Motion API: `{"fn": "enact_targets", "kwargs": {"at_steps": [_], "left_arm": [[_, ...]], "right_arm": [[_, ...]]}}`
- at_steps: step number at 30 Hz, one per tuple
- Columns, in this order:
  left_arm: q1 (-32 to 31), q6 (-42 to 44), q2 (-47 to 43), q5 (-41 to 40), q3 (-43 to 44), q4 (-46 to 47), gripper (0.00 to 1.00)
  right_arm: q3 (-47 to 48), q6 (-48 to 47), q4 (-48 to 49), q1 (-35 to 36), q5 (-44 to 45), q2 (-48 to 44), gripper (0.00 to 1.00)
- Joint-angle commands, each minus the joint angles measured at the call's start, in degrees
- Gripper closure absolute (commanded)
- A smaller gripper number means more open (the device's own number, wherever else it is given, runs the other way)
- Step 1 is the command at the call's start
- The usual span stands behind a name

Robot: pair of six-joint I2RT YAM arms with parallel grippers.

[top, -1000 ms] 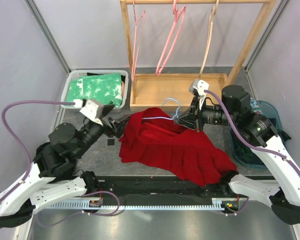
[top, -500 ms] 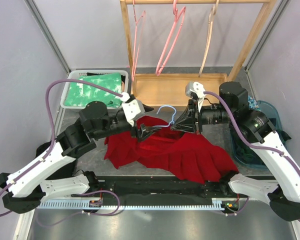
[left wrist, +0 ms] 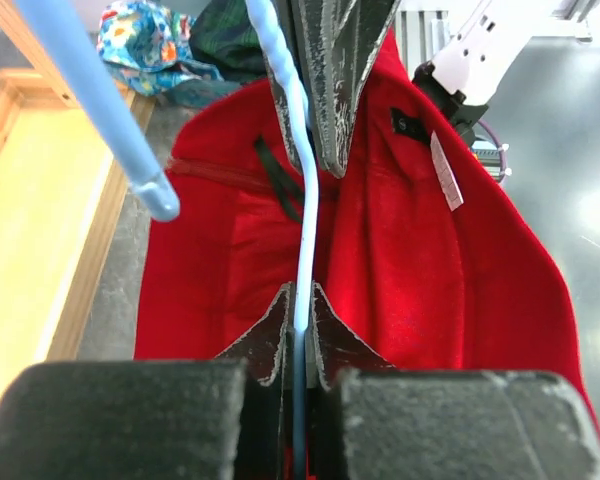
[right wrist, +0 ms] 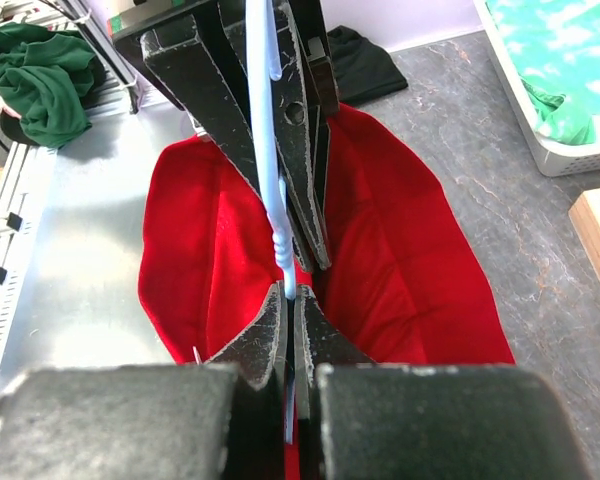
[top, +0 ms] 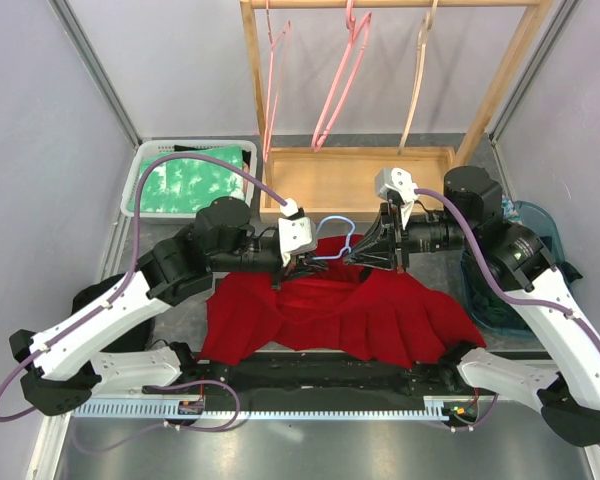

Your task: Place the skirt on the hanger

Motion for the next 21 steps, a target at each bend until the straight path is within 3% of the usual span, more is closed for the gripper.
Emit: {"fn": "enact_targets", "kwargs": {"at_steps": [1,2,3,6,9,14,17,20,21], "left_arm": [[0.09,1.0,-1.42,-5.53,0.86,0.29,0.98],[0.09,1.35,-1.94,-7.46,0.6,0.82,0.98],[0.18,1.7,-2.99,-7.74,0.25,0.73,0.98],[0.09,2.5,-5.54,-7.48,-0.72,0.73,0.98],[0.09,2.85,-7.39,-6.51,-1.16,0.3,0.98],[0.09,3.46,-8.28,-3.88,-0.73,-1.37,0.98],[0.09,3.55,-8.37,-2.73,-0.9,-1.73,0.98],[0.09,3.46,-8.54,-2.91,-0.9,-1.55,0.98],[0.09,3.38,-8.72,-2.82,-0.9,-1.46,0.98]], "right_arm": [[-0.97,0.78,6.21,0.17,-0.86,-2.18,0.99],[-1.67,0.96,6.56,0.09,0.37,-2.44,0.94],[-3.33,1.4,7.44,0.09,0.81,-3.06,0.78],[-6.85,0.97,8.68,0.09,1.78,-4.73,0.47],[-10.89,0.0,9.99,0.09,2.14,-6.84,0.36],[-15.65,-1.32,11.66,0.17,4.5,-6.5,0.29],[-15.74,-2.11,12.28,0.17,4.25,-4.3,0.3],[-15.38,-2.02,12.63,0.17,4.16,-2.54,0.38],[-15.47,-2.03,12.63,0.17,4.16,-2.27,0.5]]}}
